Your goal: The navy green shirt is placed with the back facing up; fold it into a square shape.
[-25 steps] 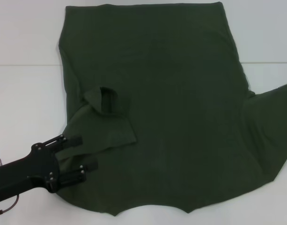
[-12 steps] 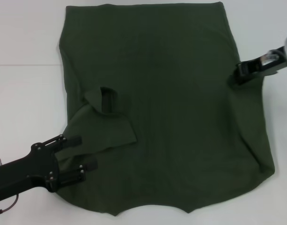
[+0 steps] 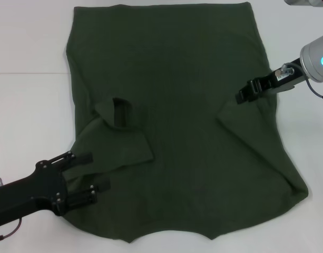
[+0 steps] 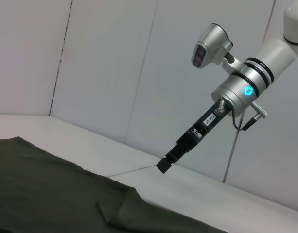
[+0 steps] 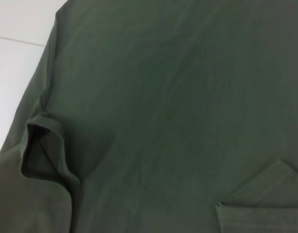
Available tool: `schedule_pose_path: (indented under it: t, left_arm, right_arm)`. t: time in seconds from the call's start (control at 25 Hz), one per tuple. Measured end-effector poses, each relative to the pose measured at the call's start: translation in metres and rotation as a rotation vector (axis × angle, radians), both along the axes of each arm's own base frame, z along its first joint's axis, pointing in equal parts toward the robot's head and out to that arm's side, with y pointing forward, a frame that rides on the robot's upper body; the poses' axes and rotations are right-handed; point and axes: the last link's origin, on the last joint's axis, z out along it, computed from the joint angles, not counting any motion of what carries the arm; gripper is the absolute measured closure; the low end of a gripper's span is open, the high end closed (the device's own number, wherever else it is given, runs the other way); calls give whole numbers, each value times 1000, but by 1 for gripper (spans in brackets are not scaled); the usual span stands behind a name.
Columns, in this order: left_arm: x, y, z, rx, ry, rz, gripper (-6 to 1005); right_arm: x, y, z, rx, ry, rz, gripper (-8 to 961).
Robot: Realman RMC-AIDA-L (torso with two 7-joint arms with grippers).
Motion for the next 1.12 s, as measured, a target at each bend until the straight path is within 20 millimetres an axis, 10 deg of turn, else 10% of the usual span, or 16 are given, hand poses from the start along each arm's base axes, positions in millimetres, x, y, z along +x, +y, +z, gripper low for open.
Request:
schedule_pose_path:
  t: [0.28, 0.68, 1.12]
  left_arm:
    - [0, 0, 0, 3, 0, 4, 175]
    - [0, 2, 0, -8, -10, 19, 175]
    - [0, 3, 0, -8, -5, 21, 175]
  right_arm:
    - [8, -2, 2, 2, 12, -22, 607]
    - [77, -21, 20, 33, 24, -229, 194]
    - [92, -25, 2, 30, 22, -267, 89]
